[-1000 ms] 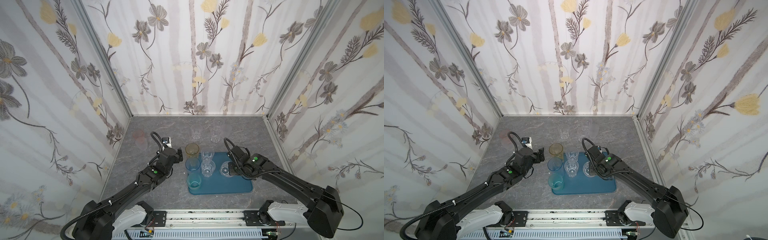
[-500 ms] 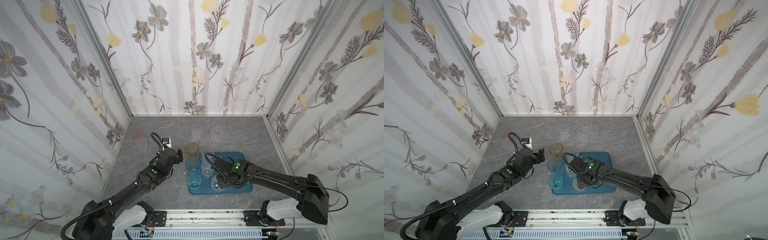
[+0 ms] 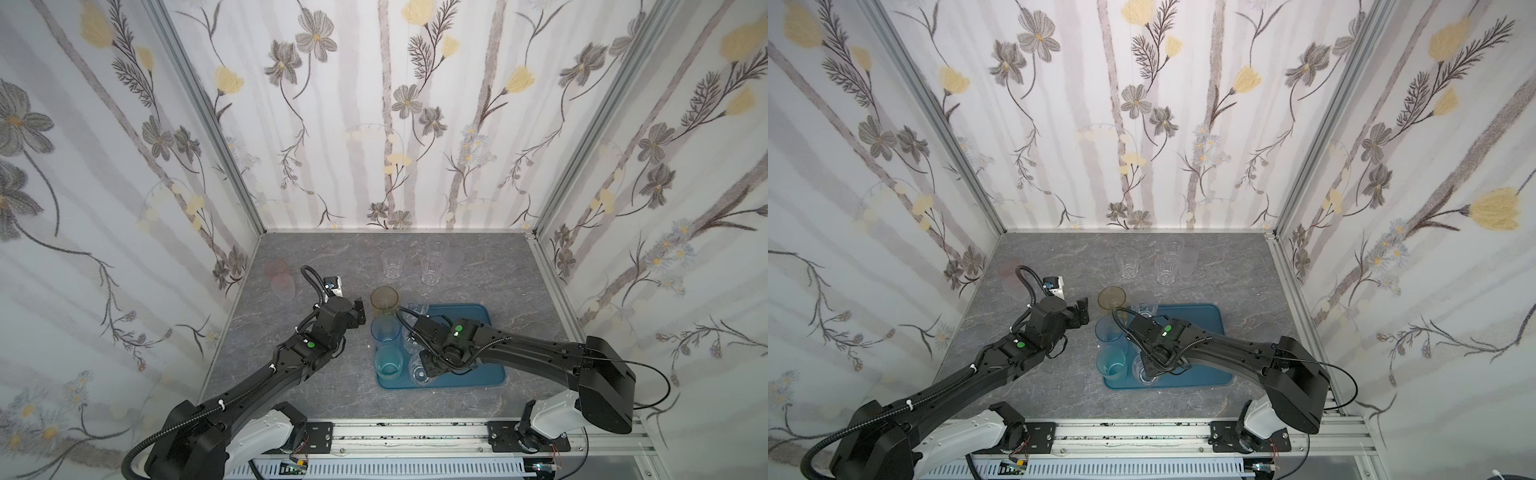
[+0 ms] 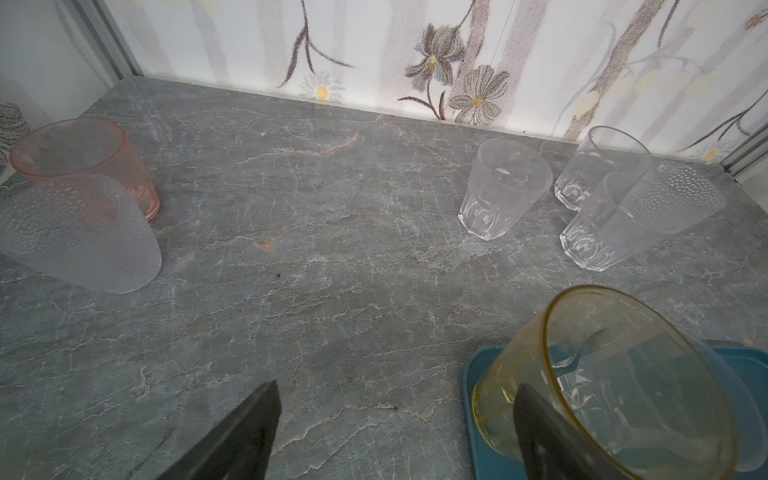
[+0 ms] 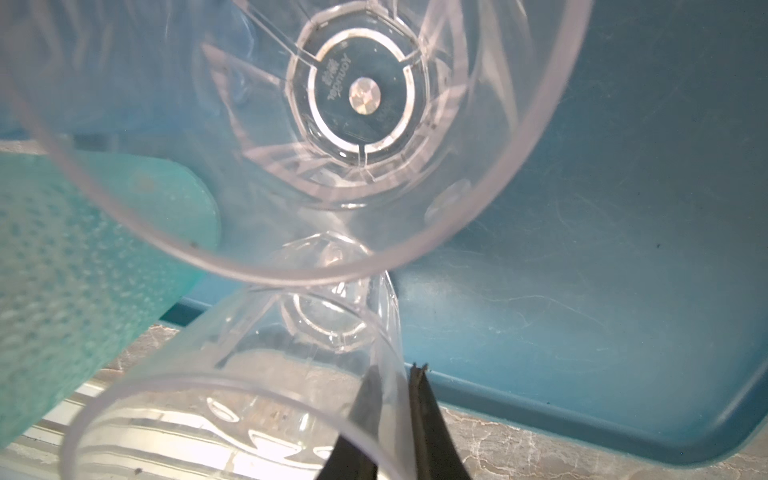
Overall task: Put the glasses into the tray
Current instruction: 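Lower the third clear glass onto the tray and open the right gripper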
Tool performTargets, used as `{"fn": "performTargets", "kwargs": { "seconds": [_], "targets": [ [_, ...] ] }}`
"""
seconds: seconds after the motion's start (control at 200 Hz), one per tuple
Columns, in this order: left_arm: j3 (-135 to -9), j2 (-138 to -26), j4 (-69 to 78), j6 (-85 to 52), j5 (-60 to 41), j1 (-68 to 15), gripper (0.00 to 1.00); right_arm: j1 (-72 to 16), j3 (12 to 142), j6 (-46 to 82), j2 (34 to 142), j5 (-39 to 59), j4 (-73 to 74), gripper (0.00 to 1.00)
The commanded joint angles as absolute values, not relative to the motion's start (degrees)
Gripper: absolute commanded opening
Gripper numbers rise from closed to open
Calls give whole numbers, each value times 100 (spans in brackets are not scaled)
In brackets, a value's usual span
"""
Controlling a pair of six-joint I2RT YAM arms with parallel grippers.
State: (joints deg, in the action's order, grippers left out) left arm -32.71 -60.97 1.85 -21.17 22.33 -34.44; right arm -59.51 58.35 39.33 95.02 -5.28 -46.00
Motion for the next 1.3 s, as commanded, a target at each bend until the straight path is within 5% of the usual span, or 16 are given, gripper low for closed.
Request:
{"fn": "performTargets", "kwargs": {
  "seconds": [0.0,0.44,0.774,1.299],
  "targets": [
    [-3358,-6169,316,-2044,2295,-3429,90,-5924,5965,3938,9536,-500,-4386,17],
    [-3578,-6069,422,-1427,2101,-3322,99,-4659,6317,3579,8587,-598,-3900,36],
    [-3649,-5804,448,-1377,1713,-3044,100,-3770,6085,3727,8591,-653,-2653,39],
    [-4204,-6120,-703,-1684,1563,-2474,100,-3527,5569,3716,8848,-493,-1948,41]
  ]
}}
